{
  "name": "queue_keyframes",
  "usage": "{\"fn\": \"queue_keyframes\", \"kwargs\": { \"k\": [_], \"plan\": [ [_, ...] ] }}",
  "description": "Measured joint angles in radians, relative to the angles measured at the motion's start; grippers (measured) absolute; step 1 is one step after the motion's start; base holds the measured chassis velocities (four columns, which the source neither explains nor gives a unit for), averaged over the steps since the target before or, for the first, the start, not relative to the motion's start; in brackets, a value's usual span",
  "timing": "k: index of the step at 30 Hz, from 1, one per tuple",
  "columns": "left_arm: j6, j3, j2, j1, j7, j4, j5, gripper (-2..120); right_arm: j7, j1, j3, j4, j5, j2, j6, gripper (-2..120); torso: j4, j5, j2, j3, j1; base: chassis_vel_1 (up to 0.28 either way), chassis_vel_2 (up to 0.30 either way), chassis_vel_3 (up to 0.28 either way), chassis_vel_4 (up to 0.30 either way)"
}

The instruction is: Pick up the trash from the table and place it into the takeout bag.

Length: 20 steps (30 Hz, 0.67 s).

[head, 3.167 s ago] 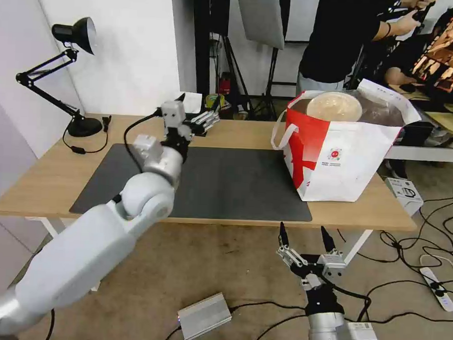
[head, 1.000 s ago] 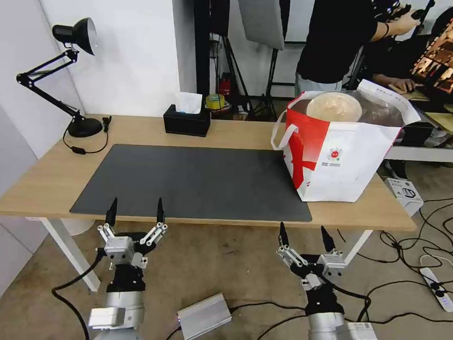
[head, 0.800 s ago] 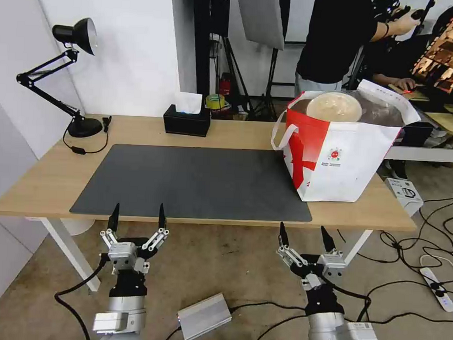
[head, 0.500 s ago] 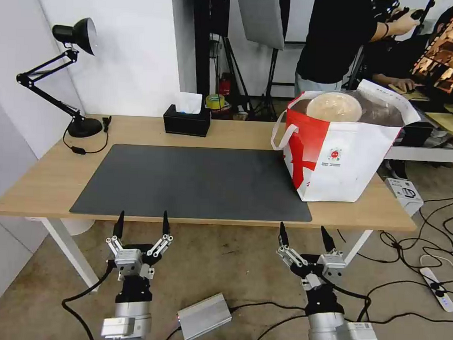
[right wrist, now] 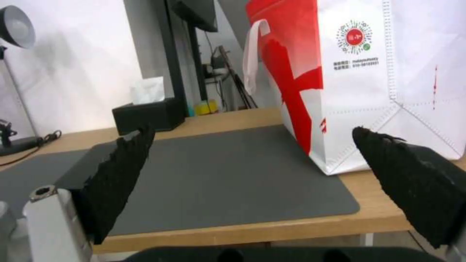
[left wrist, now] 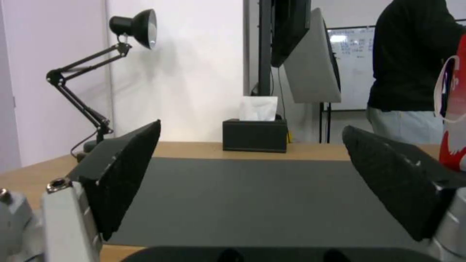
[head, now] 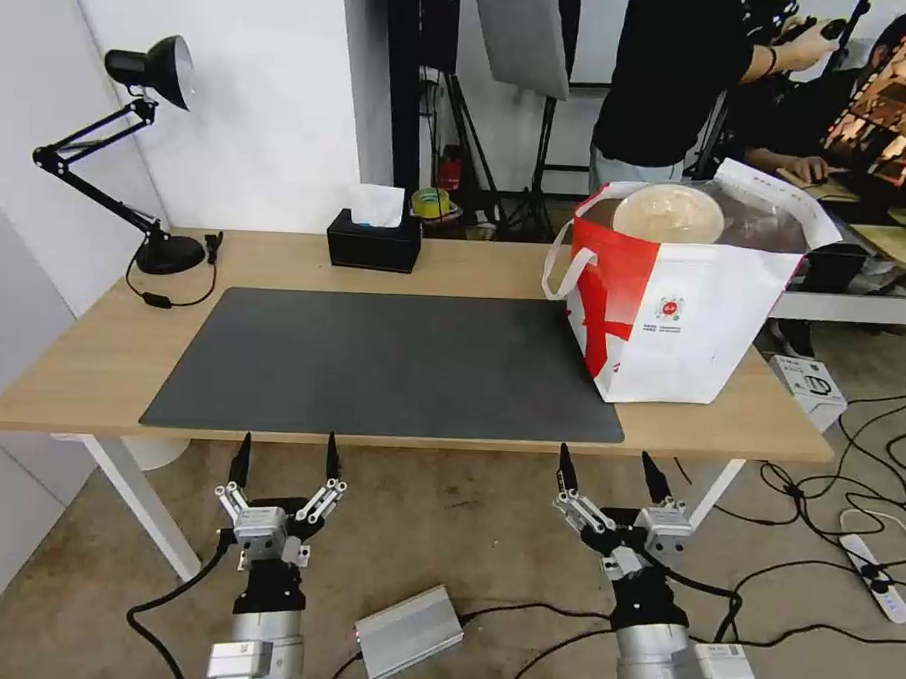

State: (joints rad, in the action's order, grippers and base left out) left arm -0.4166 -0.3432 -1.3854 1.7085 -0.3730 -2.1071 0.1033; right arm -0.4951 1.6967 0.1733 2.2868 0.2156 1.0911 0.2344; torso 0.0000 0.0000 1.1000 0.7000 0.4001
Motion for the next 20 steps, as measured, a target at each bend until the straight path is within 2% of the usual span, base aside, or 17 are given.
{"fn": "queue_keyframes", "kwargs": {
  "k": [20],
  "plan": [
    [-0.020,-0.004,-0.004,0.004,0.004,0.018,0.009,100,0.000,0.000,0.000,0.000,0.000,0.000,0.000,100,0.0000,0.0000,0.000,0.000,0.000,0.000,0.000,0.000,0.000]
  ]
}}
